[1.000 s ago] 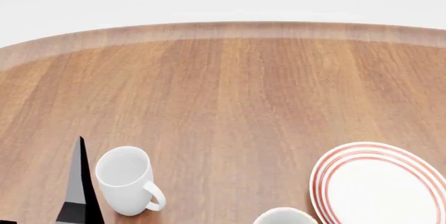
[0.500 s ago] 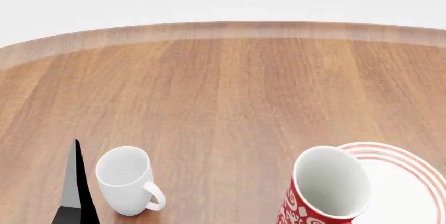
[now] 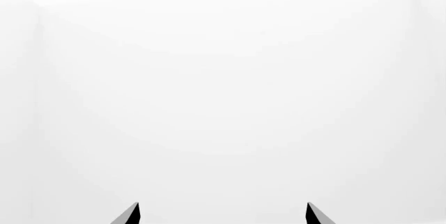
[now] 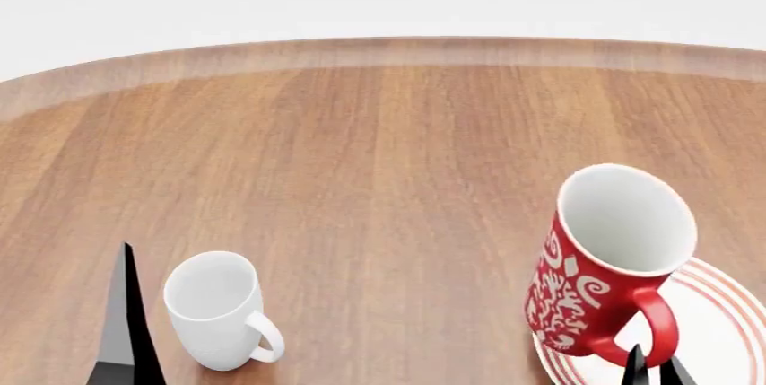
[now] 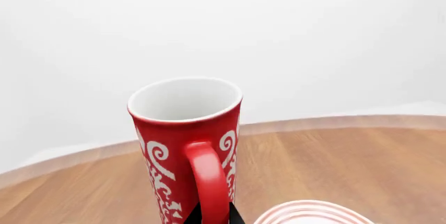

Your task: Pick up the red mug and put it on the plate

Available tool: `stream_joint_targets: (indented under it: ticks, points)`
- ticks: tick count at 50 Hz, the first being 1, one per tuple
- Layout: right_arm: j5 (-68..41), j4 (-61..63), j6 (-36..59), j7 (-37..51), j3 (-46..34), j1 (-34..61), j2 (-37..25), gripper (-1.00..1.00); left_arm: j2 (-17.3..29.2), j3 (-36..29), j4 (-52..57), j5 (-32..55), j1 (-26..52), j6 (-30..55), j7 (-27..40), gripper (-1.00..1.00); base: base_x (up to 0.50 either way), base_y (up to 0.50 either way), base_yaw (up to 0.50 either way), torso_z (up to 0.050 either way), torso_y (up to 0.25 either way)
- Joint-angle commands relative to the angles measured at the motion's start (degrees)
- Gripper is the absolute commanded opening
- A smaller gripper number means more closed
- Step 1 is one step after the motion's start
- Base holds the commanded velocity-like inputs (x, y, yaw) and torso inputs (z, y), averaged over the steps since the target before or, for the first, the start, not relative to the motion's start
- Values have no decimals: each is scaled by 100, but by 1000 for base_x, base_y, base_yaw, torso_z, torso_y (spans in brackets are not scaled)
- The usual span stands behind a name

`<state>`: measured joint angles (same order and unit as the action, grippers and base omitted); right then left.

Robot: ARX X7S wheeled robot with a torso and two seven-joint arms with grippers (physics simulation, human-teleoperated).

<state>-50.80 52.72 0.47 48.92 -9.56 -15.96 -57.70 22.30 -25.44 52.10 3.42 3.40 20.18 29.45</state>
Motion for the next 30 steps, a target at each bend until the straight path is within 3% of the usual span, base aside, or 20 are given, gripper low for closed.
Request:
stream_joint_targets:
  ticks: [1, 30]
  points:
    - [-642, 94, 592, 462, 21, 926, -198, -100, 38, -9, 52, -7, -25, -7, 26, 100, 0, 0, 0, 0, 0]
    - [-1143, -324, 1174, 836, -81, 1703, -301, -100, 136, 5, 189, 9, -95, -12, 90, 100, 0, 0, 0, 0, 0]
